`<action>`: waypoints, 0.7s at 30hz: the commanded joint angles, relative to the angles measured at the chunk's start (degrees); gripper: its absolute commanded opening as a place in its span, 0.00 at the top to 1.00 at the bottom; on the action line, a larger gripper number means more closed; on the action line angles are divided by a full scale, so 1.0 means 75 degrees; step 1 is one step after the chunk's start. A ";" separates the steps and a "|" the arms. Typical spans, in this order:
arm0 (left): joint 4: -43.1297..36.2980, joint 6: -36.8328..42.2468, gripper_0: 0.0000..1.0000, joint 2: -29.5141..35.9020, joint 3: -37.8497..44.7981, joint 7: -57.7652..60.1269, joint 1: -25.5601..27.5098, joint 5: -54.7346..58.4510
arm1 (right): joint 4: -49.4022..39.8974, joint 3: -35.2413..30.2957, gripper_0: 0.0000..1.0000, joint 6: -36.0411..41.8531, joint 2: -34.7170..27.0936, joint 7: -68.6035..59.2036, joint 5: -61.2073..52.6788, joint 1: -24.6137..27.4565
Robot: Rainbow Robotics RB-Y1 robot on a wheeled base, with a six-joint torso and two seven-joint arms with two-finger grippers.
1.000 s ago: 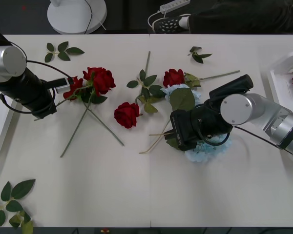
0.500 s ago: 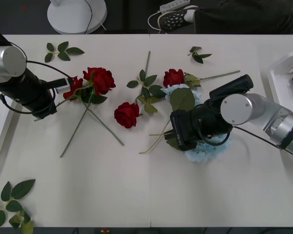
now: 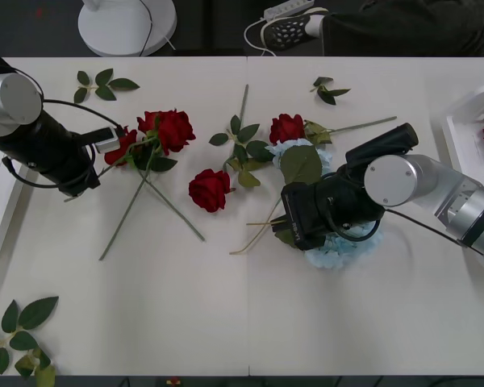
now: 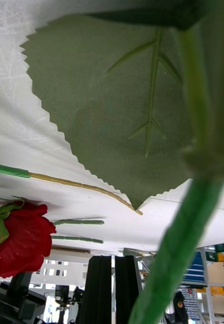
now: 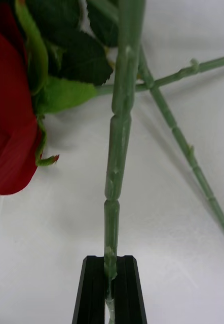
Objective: Place the red flowers into the right box and the blue flowers into the left box. If a person shows an open palm, hand one flower to the person first, then continue sorting.
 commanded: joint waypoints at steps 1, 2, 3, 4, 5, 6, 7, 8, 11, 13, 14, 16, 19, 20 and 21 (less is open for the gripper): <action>-0.0215 0.0050 1.00 0.0584 0.0179 0.0355 0.0105 0.1419 | -0.0059 0.0014 1.00 0.0077 -0.0065 -0.0073 -0.0085 -0.0303; -0.0286 0.0050 1.00 0.0631 0.0226 0.0191 0.0129 0.1829 | -0.0059 0.0014 1.00 0.0159 -0.0089 -0.0050 -0.0085 -0.0303; -0.0333 0.0050 1.00 0.0643 0.0285 0.0098 0.0164 0.1993 | -0.0071 0.0014 1.00 0.0194 -0.0101 -0.0026 -0.0085 -0.0315; -0.0473 0.0050 1.00 0.0655 0.0531 -0.0078 0.0281 0.2333 | -0.0129 0.0014 1.00 0.0335 -0.0194 0.0044 -0.0074 -0.0338; -0.0555 0.0050 1.00 0.0655 0.0625 -0.0149 0.0352 0.2474 | -0.0165 0.0014 1.00 0.0405 -0.0241 0.0126 -0.0074 -0.0350; -0.0719 0.0050 1.00 0.0655 0.0777 -0.0207 0.0480 0.2755 | -0.0258 0.0014 1.00 0.0546 -0.0347 0.0396 -0.0074 -0.0373; -0.0883 0.0015 1.00 0.0655 0.0894 -0.0231 0.0598 0.3048 | -0.0376 0.0014 1.00 0.0687 -0.0452 0.0630 -0.0074 -0.0385; -0.0965 0.0003 1.00 0.0655 0.0929 -0.0231 0.0656 0.3224 | -0.0446 0.0002 1.00 0.0769 -0.0522 0.0759 -0.0074 -0.0385; -0.1505 -0.0161 1.00 0.0643 0.1082 -0.0254 0.0926 0.4102 | -0.0950 -0.0021 1.00 0.1050 -0.1003 0.1615 -0.0109 -0.0385; -0.2055 -0.0395 1.00 0.0655 0.1211 -0.0277 0.1207 0.4770 | -0.1430 -0.0068 1.00 0.1155 -0.1483 0.2329 -0.0120 -0.0385; -0.2196 -0.0477 1.00 0.0643 0.1246 -0.0277 0.1277 0.4934 | -0.1536 -0.0091 1.00 0.1179 -0.1612 0.2505 -0.0156 -0.0385; -0.2747 -0.0806 1.00 0.0631 0.1339 -0.0266 0.1523 0.5520 | -0.1946 -0.0279 1.00 0.1319 -0.2081 0.3325 -0.0202 -0.0385; -0.3321 -0.1263 1.00 0.0491 0.1421 -0.0207 0.1805 0.6270 | -0.2157 -0.0666 1.00 0.1706 -0.2433 0.4603 -0.0273 -0.0373; -0.3438 -0.1368 1.00 0.0432 0.1433 -0.0195 0.1852 0.6423 | -0.2168 -0.0771 1.00 0.1812 -0.2480 0.4908 -0.0296 -0.0373; -0.3614 -0.1591 1.00 0.0291 0.1445 -0.0160 0.1969 0.6716 | -0.2180 -0.0994 1.00 0.2046 -0.2550 0.5470 -0.0331 -0.0362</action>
